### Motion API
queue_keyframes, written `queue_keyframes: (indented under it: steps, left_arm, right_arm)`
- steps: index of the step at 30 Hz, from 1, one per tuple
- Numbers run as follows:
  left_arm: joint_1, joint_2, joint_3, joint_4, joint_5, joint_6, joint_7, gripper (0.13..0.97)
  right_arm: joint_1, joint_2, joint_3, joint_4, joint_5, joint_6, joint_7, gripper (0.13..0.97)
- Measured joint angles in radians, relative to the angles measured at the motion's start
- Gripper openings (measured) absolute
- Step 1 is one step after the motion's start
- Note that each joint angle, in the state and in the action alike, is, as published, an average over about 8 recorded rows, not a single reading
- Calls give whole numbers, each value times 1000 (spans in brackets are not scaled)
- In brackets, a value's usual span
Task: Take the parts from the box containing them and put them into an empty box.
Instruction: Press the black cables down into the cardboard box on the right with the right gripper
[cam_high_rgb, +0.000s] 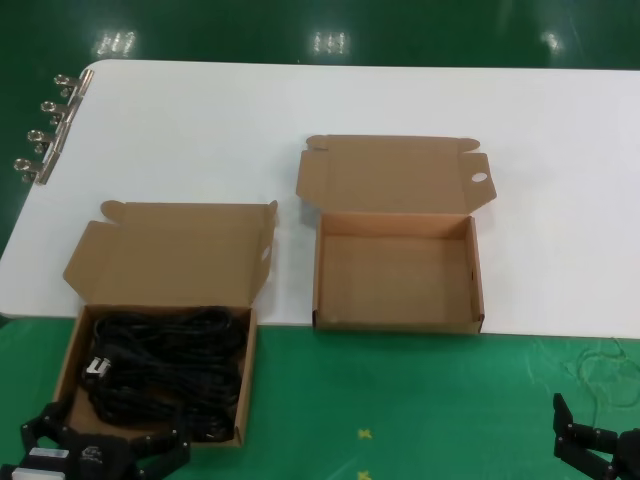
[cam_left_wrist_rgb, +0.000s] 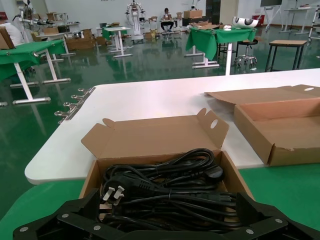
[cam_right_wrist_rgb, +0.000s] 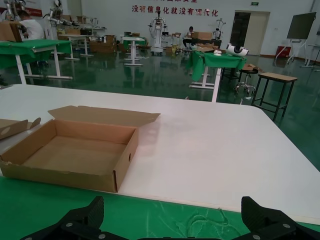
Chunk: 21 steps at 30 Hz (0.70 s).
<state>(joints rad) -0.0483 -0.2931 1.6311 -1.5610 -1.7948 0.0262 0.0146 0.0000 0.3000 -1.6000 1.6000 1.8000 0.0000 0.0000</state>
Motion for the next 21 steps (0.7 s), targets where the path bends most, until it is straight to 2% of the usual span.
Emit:
queue_keyframes:
  steps: [21]
  left_arm:
    - [0, 0, 0, 0, 0, 0, 0, 966]
  right_arm:
    - [0, 0, 0, 0, 0, 0, 0, 966]
